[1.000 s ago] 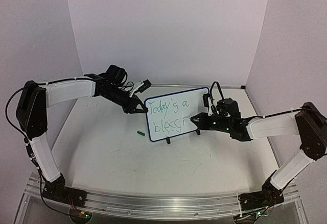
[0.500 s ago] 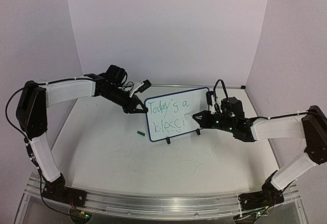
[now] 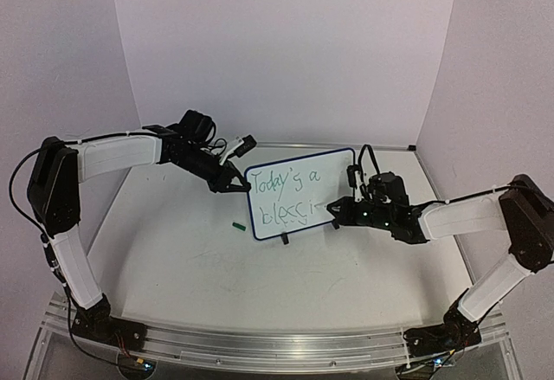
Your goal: Write a sentence on the whiteboard
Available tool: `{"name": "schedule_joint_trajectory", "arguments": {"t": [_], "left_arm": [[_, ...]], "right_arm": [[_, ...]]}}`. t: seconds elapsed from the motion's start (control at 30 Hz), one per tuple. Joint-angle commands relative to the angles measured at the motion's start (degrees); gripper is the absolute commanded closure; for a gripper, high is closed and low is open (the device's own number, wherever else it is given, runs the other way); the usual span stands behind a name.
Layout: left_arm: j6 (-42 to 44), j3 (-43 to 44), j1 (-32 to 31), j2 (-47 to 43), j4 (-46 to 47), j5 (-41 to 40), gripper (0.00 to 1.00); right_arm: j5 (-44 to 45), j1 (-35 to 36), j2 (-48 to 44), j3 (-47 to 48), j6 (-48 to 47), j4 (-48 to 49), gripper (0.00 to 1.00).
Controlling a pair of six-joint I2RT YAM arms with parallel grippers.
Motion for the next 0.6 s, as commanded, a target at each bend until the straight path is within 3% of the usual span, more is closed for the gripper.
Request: {"name": "schedule_joint_trajectory", "arguments": {"t": [0.0,0.57], "left_arm": [[2.05,-0.02,-0.29,-1.23,-0.96,-2.45,1.00],[2.03,0.02,-0.32,-1.20,-0.98,-2.40,1.00]], "right_arm": [[2.21,0.07,0.71,1.68,0.11,1.63,1.00],[1.61,0.07,3.90,-0.22,1.18,1.78,1.00]]}}
